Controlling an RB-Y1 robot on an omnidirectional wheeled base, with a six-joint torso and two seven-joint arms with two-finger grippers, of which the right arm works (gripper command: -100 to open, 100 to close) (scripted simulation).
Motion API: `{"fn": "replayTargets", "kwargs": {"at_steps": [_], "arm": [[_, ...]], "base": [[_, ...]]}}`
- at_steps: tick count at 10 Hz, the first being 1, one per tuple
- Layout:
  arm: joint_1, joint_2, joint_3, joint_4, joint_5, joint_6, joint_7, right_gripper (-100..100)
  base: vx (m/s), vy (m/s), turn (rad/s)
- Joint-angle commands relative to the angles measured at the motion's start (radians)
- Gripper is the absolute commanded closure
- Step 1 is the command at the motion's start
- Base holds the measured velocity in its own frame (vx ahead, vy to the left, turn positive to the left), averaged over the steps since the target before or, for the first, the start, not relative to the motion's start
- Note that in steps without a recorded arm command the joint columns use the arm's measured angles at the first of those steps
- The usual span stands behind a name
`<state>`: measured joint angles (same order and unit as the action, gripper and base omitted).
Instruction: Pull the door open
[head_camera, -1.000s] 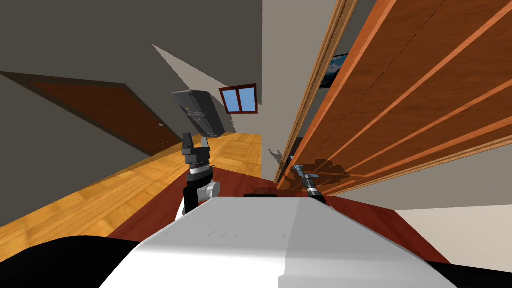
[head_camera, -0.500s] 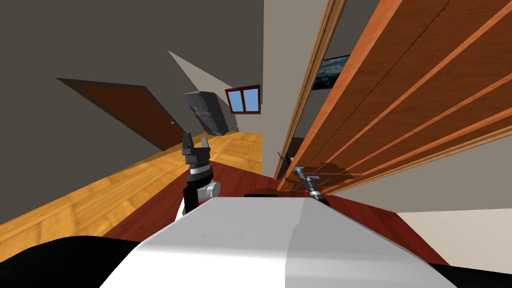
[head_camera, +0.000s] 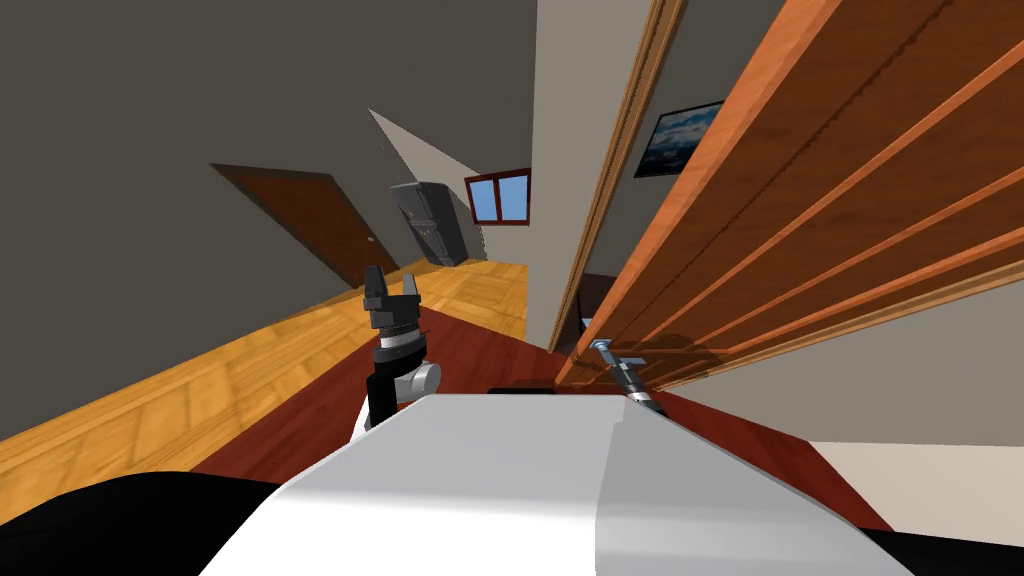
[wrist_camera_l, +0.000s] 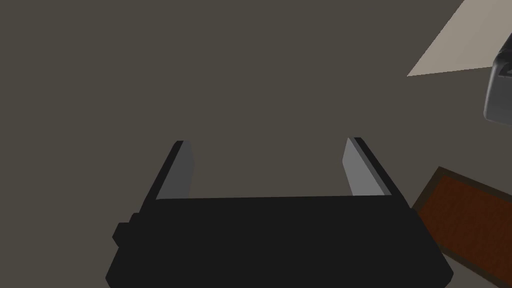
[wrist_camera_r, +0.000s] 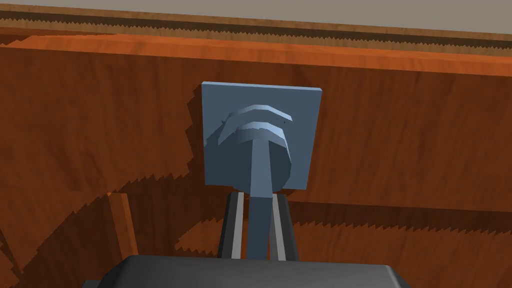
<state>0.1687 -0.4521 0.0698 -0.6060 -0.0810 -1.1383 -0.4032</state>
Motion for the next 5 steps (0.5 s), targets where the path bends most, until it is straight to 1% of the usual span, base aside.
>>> {"fn": "replayTargets", "kwargs": {"at_steps": [1, 2, 3, 4, 5], "arm": [[0.016, -0.015, 0.006, 0.011, 0.002, -0.034, -0.015, 100], [0.016, -0.015, 0.006, 0.011, 0.002, -0.034, -0.015, 100], [0.024, -0.021, 0.009, 0.016, 0.003, -0.05, -0.021, 100], [0.034, -0.028, 0.013, 0.021, 0.005, -0.068, -0.028, 100], [0.03, -0.021, 0.014, 0.017, 0.006, -0.054, -0.024, 100]], "base": [[-0.217, -0.076, 0.184], [-0.145, -0.053, 0.068], [-0.112, -0.031, 0.072], [-0.155, -0.039, 0.148], [-0.075, -0.019, 0.035]]}}
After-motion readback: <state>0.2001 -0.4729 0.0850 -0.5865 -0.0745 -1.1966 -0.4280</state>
